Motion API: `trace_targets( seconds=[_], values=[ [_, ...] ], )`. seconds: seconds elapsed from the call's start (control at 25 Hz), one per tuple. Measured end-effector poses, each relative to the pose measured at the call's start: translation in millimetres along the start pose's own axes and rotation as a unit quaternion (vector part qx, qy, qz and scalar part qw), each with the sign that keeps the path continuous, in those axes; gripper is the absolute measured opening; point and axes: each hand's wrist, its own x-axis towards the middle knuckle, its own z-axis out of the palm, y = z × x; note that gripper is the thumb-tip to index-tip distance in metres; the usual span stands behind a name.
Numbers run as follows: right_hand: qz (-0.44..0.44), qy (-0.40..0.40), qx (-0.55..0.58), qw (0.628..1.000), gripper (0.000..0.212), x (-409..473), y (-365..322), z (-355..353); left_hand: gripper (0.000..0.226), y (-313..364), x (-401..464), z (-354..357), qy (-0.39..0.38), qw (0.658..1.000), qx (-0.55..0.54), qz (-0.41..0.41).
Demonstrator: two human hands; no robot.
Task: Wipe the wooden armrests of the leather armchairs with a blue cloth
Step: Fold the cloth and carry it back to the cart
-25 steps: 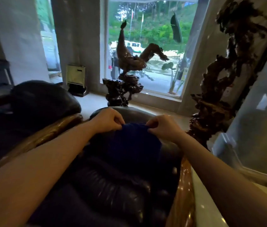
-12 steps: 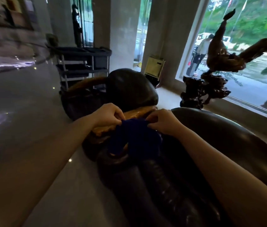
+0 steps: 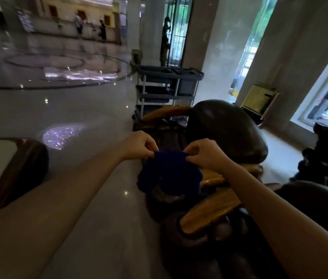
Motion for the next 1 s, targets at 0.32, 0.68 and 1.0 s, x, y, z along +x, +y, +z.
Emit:
trace_targets(
  seconds=[0.32,0.68,1.0],
  values=[
    [-0.04,-0.014,0.002,0.999,0.019,215.0,-58.9,75.4,0.014,-172.7,90.5,-107.0,0.025,0.999,-0.007,-0.043],
    [-0.016,-0.015,0.026,0.999,0.017,396.1,-99.6,114.5,0.016,-301.0,206.8,-213.1,0.006,0.999,0.003,-0.045],
    [-0.05,-0.016,-0.006,0.999,0.022,632.7,-72.9,132.2,0.015,-415.0,385.4,-287.3,0.02,0.998,0.007,-0.053]
  ],
)
